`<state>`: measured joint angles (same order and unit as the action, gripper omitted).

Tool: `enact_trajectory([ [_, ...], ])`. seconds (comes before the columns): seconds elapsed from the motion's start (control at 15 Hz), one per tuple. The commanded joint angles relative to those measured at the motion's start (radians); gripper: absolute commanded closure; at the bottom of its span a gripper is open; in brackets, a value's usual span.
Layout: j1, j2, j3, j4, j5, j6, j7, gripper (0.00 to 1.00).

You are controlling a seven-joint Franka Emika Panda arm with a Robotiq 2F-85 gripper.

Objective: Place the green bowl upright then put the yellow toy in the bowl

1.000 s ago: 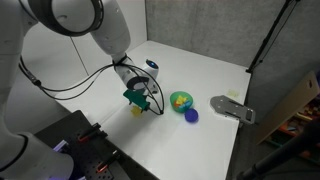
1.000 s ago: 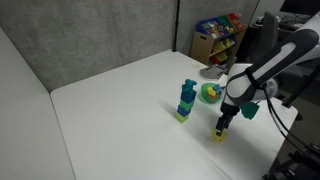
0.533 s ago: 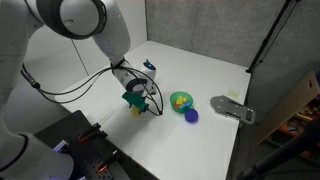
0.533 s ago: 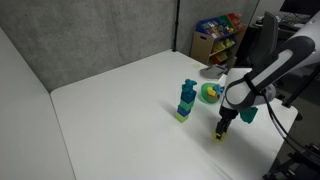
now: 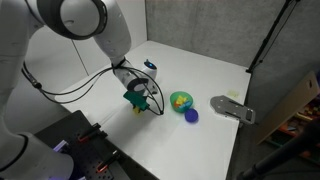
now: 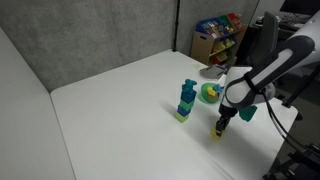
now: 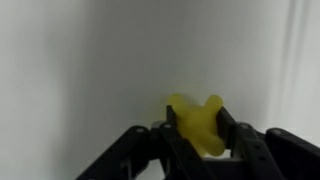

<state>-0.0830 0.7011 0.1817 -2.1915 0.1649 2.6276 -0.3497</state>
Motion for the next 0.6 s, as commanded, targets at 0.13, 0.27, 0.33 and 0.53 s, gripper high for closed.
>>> enact_trajectory([
  [0.13, -0.068, -0.092, 0.006, 0.029, 0.016, -0.059, 0.027, 0.83],
  [0.27, -0.081, -0.118, -0.008, 0.06, 0.023, -0.078, 0.042, 0.83],
  [0.33, -0.086, -0.124, -0.017, 0.083, 0.027, -0.09, 0.051, 0.83],
  [0.53, -0.078, -0.12, -0.062, 0.17, 0.023, -0.108, 0.108, 0.83],
])
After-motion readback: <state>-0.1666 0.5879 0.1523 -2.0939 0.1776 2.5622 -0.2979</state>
